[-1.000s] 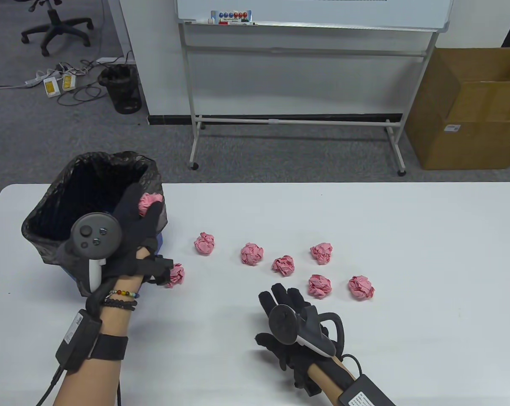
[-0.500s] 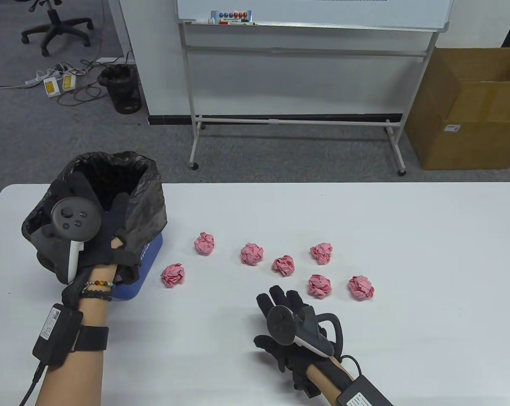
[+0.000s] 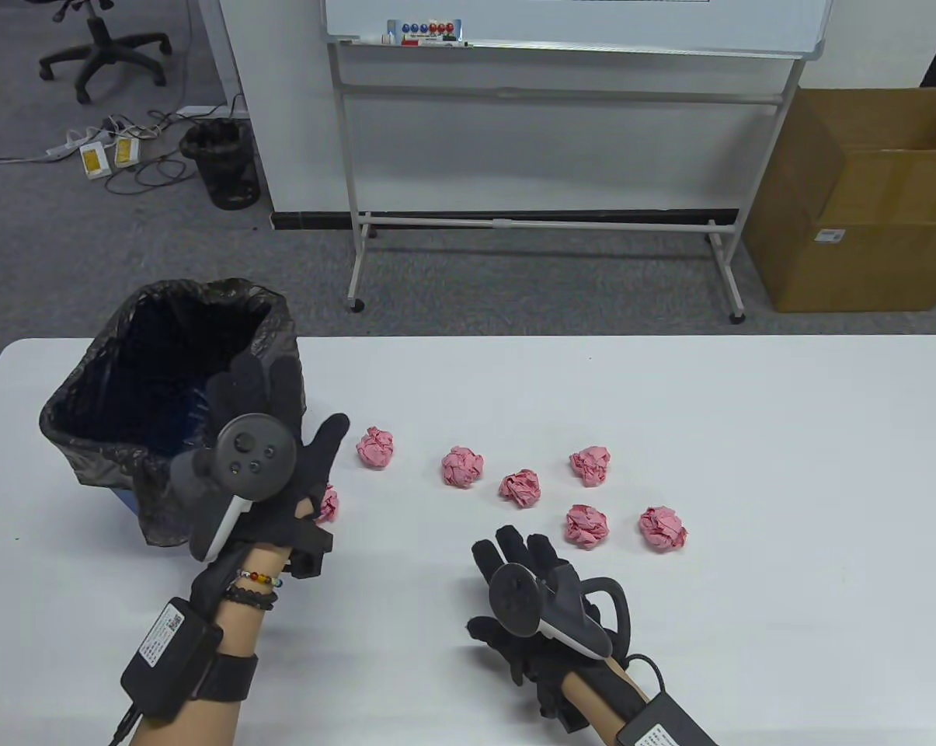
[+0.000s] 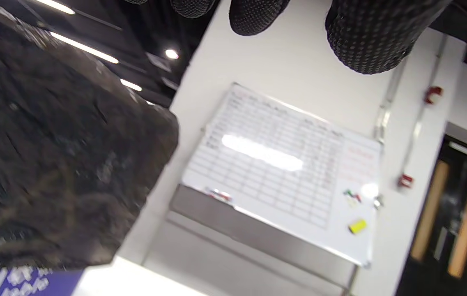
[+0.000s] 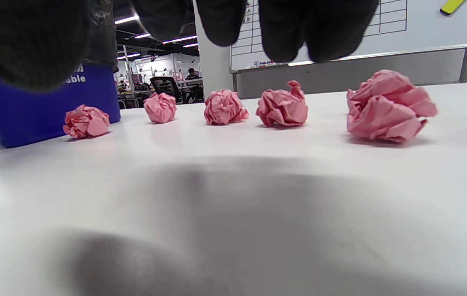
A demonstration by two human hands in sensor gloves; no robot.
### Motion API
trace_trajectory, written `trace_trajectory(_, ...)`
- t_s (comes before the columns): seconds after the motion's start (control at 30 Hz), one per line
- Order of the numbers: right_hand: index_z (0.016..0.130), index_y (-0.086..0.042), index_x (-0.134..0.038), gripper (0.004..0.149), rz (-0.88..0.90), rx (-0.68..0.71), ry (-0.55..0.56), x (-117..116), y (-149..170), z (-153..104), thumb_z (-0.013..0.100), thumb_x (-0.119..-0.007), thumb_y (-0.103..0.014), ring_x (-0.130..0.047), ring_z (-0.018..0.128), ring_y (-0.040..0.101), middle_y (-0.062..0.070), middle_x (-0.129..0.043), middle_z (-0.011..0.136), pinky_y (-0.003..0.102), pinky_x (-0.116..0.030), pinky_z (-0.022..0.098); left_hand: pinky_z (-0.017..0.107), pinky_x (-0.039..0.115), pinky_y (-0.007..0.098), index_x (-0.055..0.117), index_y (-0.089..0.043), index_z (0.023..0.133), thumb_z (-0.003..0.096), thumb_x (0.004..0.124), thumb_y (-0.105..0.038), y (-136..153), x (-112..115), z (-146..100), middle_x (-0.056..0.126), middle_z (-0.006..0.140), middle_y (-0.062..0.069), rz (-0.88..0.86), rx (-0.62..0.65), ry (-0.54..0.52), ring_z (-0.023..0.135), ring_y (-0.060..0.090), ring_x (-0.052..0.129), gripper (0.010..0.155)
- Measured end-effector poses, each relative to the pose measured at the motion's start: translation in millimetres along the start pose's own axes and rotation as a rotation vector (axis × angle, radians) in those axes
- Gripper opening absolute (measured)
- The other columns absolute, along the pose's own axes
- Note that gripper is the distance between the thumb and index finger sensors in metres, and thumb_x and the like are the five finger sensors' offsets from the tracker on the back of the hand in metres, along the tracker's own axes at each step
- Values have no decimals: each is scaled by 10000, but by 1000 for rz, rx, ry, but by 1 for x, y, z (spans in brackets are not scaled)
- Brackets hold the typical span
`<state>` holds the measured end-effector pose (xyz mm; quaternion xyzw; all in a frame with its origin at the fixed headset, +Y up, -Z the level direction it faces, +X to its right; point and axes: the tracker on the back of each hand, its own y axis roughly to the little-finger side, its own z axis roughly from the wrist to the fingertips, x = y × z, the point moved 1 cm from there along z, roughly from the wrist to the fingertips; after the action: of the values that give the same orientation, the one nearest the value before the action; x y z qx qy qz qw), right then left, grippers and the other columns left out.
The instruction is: Toss crumpled papers into recycling bin
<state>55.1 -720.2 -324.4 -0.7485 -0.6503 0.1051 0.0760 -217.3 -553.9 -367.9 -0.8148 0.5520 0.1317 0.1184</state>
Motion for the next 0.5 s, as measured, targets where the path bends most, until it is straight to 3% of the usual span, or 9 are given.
trace_trajectory(0.2, 1079, -368, -404, 899, -10, 1, -2, -2, -2, 0, 311, -783, -642, -538, 1106, 410, 11, -410, 1194, 552, -587, 747, 733, 377, 698, 468, -222, 1140, 474, 724, -592, -21, 38, -23, 268, 1235, 188, -50, 154, 111, 1093, 532, 289, 804)
trace_trajectory(0.5, 1078, -369, -395, 903, -7, -7, 2, -2, -2, 0, 310, -784, -643, -540, 1108, 400, 12, -412, 1193, 551, -587, 748, 742, 408, 680, 487, -232, 1129, 474, 709, -583, -22, 97, -58, 281, 1234, 167, -91, 308, 302, 1106, 496, 334, 776)
